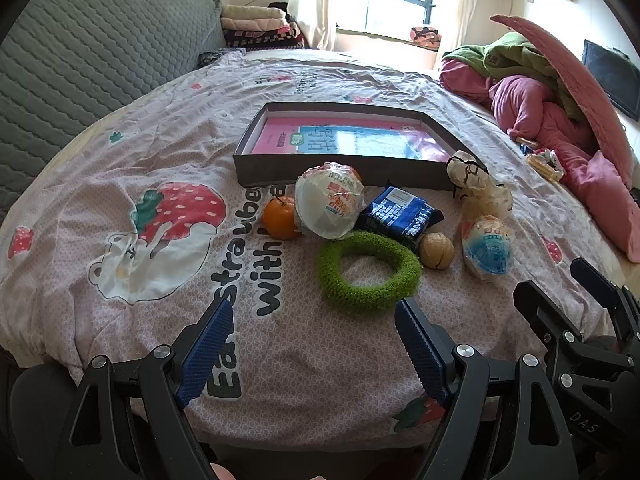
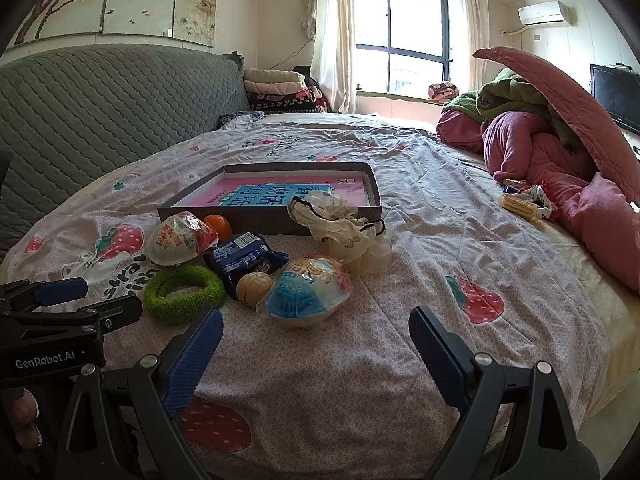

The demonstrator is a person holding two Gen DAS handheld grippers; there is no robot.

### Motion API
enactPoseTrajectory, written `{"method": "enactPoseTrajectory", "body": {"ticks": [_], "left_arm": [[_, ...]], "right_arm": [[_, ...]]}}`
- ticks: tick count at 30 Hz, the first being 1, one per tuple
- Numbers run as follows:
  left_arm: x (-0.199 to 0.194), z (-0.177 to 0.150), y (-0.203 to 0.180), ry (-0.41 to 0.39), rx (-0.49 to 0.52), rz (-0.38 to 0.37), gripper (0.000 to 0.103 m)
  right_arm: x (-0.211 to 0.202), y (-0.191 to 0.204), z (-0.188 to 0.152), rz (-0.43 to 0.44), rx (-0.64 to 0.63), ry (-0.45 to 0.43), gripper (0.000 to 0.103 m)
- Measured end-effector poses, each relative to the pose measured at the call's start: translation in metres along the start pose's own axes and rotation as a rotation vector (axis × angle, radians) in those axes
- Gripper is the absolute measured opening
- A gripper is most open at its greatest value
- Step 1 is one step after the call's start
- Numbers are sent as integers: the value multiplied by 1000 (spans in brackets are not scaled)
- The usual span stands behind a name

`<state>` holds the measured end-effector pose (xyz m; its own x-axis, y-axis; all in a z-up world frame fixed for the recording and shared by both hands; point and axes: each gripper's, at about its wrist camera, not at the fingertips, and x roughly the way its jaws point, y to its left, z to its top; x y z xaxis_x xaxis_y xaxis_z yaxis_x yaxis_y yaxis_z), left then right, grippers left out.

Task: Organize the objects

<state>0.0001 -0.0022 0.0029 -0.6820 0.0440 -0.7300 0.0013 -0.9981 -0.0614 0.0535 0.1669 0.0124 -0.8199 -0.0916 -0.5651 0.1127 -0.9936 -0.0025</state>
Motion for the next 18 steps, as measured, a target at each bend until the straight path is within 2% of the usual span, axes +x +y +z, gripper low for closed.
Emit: {"method": "enactPoseTrajectory", "body": {"ticks": [18], "left_arm": [[-3,2,6,-6,-20,-14,84]], "right_arm": [[1,0,0,-6,1,-5,94]]}}
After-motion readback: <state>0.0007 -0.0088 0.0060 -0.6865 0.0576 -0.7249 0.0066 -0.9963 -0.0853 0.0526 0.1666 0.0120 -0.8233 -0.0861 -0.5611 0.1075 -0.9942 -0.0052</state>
